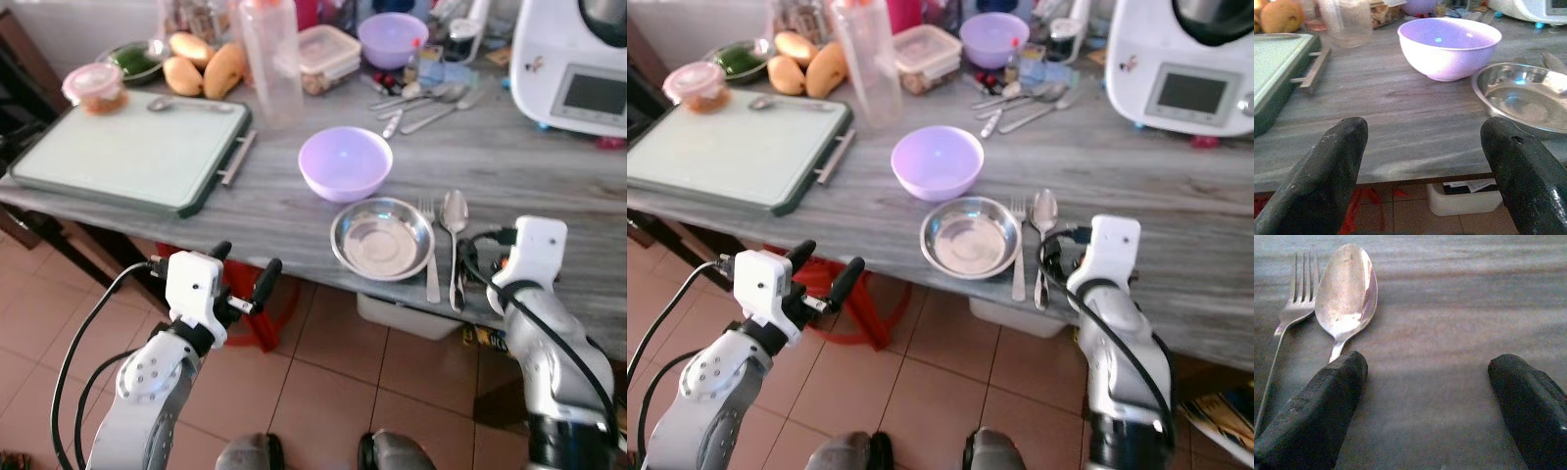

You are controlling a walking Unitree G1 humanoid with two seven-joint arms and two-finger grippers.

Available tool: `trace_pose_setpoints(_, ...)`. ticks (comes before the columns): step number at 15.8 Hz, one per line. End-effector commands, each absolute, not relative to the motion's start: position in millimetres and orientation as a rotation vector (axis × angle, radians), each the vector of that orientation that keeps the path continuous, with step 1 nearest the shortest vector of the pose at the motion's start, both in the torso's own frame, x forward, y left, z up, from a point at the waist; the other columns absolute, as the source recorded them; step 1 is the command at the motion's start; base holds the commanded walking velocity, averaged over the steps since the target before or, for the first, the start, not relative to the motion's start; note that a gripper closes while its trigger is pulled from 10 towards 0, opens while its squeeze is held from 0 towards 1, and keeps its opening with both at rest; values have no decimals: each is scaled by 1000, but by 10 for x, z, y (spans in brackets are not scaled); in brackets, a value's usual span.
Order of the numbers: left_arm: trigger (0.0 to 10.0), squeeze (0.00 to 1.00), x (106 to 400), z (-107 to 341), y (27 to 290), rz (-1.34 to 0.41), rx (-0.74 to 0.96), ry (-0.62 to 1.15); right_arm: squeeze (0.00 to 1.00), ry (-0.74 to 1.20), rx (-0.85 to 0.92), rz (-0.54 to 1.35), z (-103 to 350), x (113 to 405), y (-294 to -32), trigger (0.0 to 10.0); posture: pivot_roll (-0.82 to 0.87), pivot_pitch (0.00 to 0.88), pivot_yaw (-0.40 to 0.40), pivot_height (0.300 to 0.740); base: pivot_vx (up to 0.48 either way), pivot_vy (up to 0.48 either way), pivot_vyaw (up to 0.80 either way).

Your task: Setting the table

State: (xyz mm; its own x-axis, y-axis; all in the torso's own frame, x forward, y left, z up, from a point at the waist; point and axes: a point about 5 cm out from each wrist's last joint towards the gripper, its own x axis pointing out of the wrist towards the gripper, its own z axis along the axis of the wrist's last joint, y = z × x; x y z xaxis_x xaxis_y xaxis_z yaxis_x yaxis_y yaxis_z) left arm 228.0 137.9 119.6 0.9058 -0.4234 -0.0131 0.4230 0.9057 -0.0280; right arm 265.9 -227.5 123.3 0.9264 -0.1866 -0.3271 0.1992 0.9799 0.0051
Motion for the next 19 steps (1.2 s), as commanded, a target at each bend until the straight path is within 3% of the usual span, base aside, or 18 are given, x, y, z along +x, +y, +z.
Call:
trace_pose_setpoints(1,10000,0,2296,1188,1404,-429,-18,17,0,407,71,-203,1115,2550,-2278,10000,7,85,77,740,0,0,0)
trace_pose_setpoints(8,10000,0,2381,1184,1374,-430,-27,-9,0,367,-54,-395,1161,2200,-2528,10000,-23,39,67,740,0,0,0)
trace_pose_setpoints(12,10000,0,2395,1168,1371,-421,-38,-18,0,317,-112,-417,1098,2031,-2346,10000,-20,2,55,740,0,0,0)
trace_pose_setpoints(16,10000,0,2375,1129,1415,-405,-45,-10,0,336,-112,-211,912,1961,-1987,10000,-20,0,48,740,0,0,0)
trace_pose_setpoints(19,10000,0,2384,1148,1403,-406,-51,-22,0,403,-86,-128,793,1932,-1877,10000,-14,0,39,740,0,0,0)
